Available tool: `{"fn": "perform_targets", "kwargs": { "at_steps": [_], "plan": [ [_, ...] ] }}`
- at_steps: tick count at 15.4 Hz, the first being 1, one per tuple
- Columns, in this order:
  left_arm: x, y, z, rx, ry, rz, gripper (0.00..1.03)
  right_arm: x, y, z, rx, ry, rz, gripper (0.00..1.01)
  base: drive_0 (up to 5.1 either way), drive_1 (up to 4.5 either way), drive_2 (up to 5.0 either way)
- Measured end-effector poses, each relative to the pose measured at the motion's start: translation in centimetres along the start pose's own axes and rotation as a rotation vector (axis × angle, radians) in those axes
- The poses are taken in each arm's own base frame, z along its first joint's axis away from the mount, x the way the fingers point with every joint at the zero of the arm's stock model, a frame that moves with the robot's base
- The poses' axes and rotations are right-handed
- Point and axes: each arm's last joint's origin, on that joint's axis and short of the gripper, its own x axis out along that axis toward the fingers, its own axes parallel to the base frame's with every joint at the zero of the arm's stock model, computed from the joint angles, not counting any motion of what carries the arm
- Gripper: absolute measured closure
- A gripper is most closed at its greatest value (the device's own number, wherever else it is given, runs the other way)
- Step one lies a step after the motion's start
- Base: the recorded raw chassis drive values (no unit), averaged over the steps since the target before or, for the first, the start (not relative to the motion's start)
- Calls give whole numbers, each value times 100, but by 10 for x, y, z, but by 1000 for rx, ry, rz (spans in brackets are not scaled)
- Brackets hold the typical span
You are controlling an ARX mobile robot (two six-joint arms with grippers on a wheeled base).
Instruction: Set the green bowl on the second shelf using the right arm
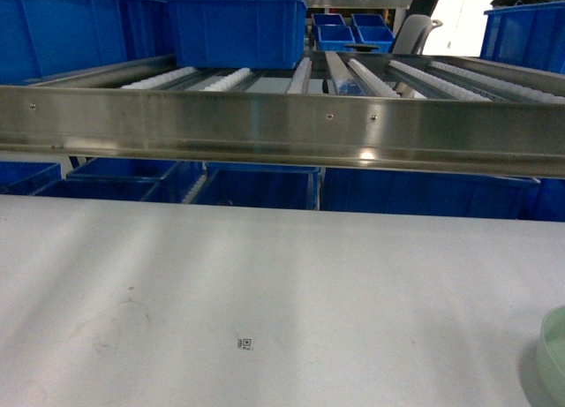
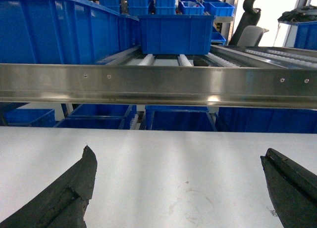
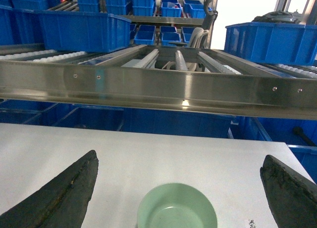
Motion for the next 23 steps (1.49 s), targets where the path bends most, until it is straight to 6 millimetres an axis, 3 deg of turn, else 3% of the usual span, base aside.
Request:
{"fn": "perform_targets", "kwargs": {
  "at_steps": [11, 13, 15, 19, 20, 21, 23],
  "plan": [
    [0, 0, 0, 0, 0, 0, 5, 1, 1, 1, -2, -13, 4, 3, 0, 0, 0],
    [0, 0, 0, 0, 0, 0, 5, 10, 4, 7, -24, -42, 47, 3, 0, 0, 0],
    [0, 0, 0, 0, 0, 0, 5, 25, -2, 3, -64, 2, 22, 3, 0, 0, 0],
    [0, 0, 0, 0, 0, 0, 5, 65, -14, 18, -163, 96, 33, 3, 0, 0, 0],
    [0, 0, 0, 0, 0, 0, 5, 79, -19, 17, -178, 171, 49, 3, 0, 0, 0],
    [0, 0, 0, 0, 0, 0, 5, 117, -31, 12, -190, 392, 61, 3, 0, 0, 0],
    [0, 0, 0, 0, 0, 0, 5, 139, -33, 17, -219, 492, 128, 3, 0, 0, 0]
  ]
}}
